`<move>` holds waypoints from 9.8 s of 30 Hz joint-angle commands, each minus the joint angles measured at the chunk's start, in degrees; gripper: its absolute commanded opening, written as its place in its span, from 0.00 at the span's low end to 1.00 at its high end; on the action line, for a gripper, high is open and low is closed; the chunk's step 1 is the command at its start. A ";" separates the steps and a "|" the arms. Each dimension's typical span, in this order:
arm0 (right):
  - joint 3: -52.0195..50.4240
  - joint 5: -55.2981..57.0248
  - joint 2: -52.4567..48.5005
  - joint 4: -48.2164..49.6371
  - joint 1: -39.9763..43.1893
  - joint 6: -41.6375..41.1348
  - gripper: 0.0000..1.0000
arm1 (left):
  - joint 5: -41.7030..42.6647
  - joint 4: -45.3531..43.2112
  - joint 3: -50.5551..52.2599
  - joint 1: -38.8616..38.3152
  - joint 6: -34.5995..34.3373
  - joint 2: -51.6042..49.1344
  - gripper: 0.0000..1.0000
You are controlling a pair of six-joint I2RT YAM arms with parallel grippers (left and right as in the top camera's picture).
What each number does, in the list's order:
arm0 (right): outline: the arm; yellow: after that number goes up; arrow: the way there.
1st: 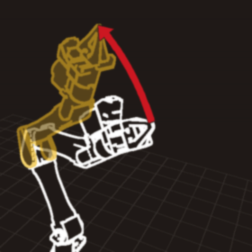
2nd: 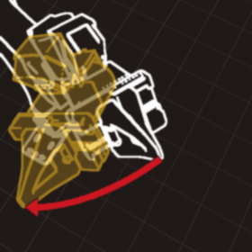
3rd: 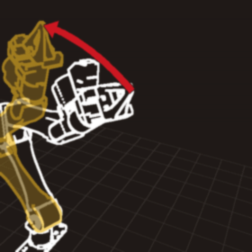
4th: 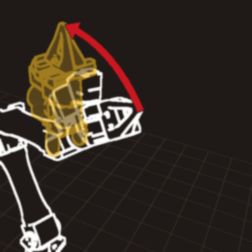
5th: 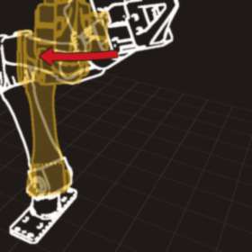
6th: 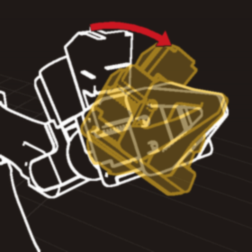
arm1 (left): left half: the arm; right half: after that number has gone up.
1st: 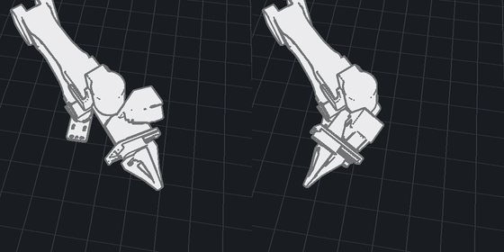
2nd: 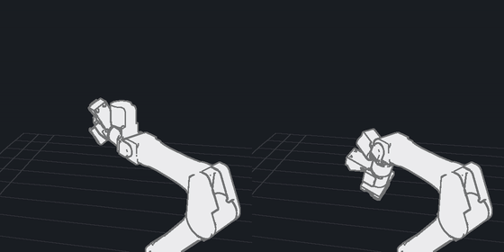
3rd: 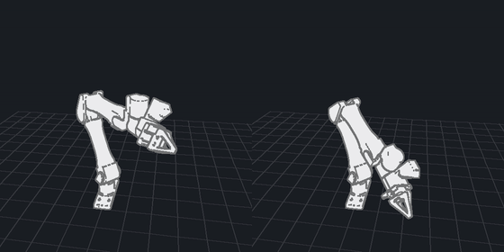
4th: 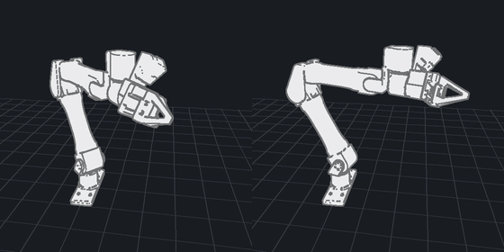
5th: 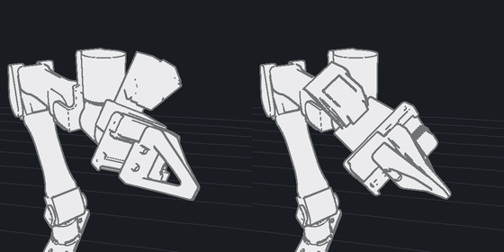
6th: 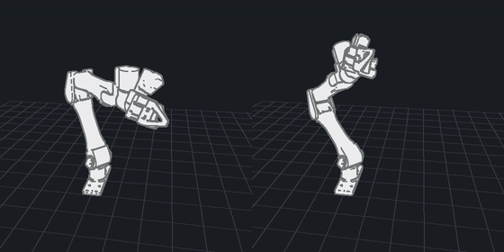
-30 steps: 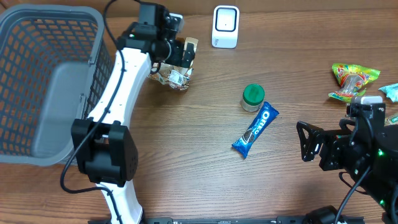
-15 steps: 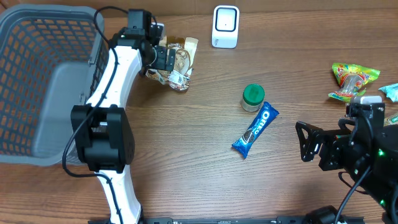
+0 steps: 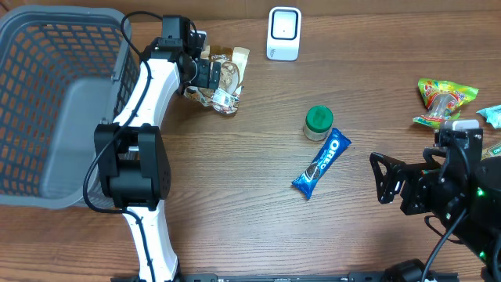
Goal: Scan the item barcode
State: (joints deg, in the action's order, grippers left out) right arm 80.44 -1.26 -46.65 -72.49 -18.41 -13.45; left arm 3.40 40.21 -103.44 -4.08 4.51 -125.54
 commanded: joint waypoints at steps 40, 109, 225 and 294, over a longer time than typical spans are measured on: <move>0.13 -3.58 0.24 2.75 -0.22 2.38 1.00 | 10.88 -3.45 -0.28 -1.81 1.05 -6.60 1.00; 0.13 -3.58 0.24 2.29 -0.22 2.99 1.00 | 32.61 18.60 -0.28 -5.09 11.37 1.31 0.04; -16.61 -4.39 -60.85 61.31 -2.45 -4.55 0.04 | 24.65 4.42 15.15 -4.39 7.28 8.63 1.00; -16.59 -10.49 -69.48 71.45 -6.29 -9.11 0.04 | 37.99 -10.25 17.16 -8.39 0.57 -1.03 0.91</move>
State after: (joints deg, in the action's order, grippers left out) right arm 62.70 -10.81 -115.42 -1.50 -24.73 -22.48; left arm 39.53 30.00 -86.54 -11.46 5.80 -125.40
